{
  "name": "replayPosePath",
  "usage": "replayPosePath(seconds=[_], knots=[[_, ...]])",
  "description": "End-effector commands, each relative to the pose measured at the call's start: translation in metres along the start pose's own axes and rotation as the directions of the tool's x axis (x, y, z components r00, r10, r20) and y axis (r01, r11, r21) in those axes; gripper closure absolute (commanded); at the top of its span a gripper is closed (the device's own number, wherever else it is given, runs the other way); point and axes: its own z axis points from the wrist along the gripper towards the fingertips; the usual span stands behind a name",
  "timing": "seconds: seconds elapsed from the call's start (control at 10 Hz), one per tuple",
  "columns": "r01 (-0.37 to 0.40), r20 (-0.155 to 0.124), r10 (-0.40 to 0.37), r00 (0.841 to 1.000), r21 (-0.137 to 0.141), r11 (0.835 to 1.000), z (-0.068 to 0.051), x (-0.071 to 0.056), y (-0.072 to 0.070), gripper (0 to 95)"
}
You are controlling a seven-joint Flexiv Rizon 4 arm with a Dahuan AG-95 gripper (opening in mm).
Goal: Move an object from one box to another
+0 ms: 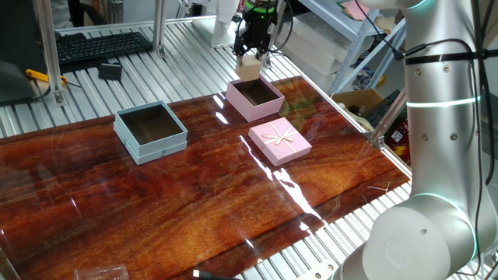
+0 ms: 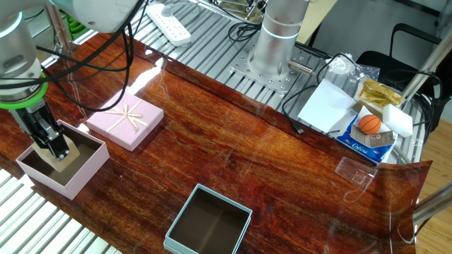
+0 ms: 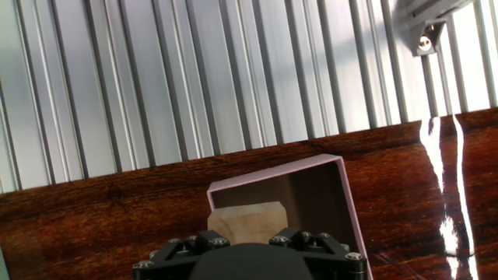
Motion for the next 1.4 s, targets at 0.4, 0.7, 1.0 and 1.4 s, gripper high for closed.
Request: replayPosePath(seconds=[0.4, 0.7, 1.0, 1.4], knots=[[-0.001, 0.006, 0.001, 1.000, 0.005, 1.000, 0.0001, 0.0001, 0.0004, 95.0], [0.015, 0.002, -0.015, 1.000, 0.009, 1.000, 0.0001, 0.0001, 0.0004, 95.0], [0.048, 0.007, -0.048, 0.999, 0.005, 0.999, 0.0001, 0.0001, 0.0004, 95.0], [0.134, 0.019, -0.134, 0.991, 0.010, 0.991, 0.0001, 0.0001, 0.0004, 95.0]])
